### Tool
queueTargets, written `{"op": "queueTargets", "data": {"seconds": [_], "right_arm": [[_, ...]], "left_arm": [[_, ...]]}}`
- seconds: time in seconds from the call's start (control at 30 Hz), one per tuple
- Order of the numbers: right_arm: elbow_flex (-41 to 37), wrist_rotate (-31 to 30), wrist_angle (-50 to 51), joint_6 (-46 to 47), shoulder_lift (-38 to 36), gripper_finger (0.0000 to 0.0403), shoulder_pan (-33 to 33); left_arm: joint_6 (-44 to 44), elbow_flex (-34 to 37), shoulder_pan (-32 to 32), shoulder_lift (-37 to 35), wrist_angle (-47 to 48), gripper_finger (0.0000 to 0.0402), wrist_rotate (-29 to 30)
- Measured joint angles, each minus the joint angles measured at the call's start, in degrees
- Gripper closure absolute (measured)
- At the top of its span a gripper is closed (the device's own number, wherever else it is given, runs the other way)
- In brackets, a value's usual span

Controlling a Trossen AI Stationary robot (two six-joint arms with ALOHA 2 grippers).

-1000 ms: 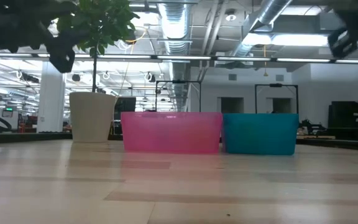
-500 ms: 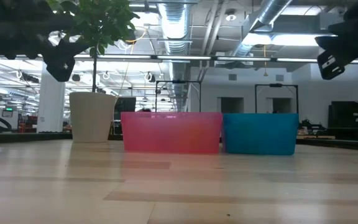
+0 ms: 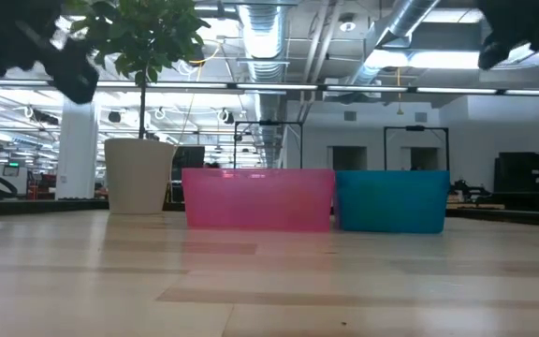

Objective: Pick and place medicine bottles into bin by pill shape (circle, oval)
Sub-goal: Return to Home Position

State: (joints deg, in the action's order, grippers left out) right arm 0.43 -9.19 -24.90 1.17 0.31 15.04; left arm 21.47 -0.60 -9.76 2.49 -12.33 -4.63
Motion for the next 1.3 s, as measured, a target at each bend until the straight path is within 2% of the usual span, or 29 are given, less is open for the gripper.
{"op": "queueTargets", "data": {"seconds": [0.07,0.17,0.23,0.3,0.57,0.63,0.8,0.97,1.03,1.17,1.3], "right_arm": [[0.0,-0.6,-1.6,-4.2,-0.1,0.0282,-1.7],[0.0,-1.2,3.6,0.5,0.1,0.0282,-5.9],[0.0,-0.8,8.1,6.6,0.5,0.0282,-9.6],[0.0,2.4,10.7,10.6,1.0,0.0282,-13.7],[0.0,24.4,16.7,15.4,2.2,0.0282,-27.7],[0.0,26.8,18.7,16.5,2.2,0.0282,-29.1],[-0.1,26.2,17.8,17.0,2.2,0.0282,-27.1],[-0.1,13.7,20.8,15.5,2.7,0.0282,-19.4],[-0.1,11.1,21.4,14.9,2.8,0.0282,-16.8],[-0.1,10.8,22.5,14.0,2.1,0.0282,-13.4],[-0.1,10.1,23.4,12.6,1.9,0.0282,-12.9]], "left_arm": [[-1.3,0.0,0.1,-2.4,4.1,0.0195,7.9],[-2.9,-0.1,0.3,-1.5,5.4,0.0195,14.3],[-3.1,0.1,0.6,-1.5,5.8,0.0195,14.8],[-3.4,0.1,1.1,-2.5,8.2,0.0195,14.4],[-5.3,0.1,3.2,-2.3,9.3,0.0195,12.8],[-5.1,0.2,3.7,-2.3,9.4,0.0195,12.4],[-3.1,0.2,3.9,-2.3,9.7,0.0195,10.2],[-3.5,0.2,3.9,-2.3,9.8,0.0195,9.5],[-3.5,0.2,3.9,-2.3,9.8,0.0195,9.5],[-4.2,0.2,3.9,-2.3,10.1,0.0195,8.7],[-5.9,0.2,3.9,-2.3,10.1,0.0195,8.4]]}}
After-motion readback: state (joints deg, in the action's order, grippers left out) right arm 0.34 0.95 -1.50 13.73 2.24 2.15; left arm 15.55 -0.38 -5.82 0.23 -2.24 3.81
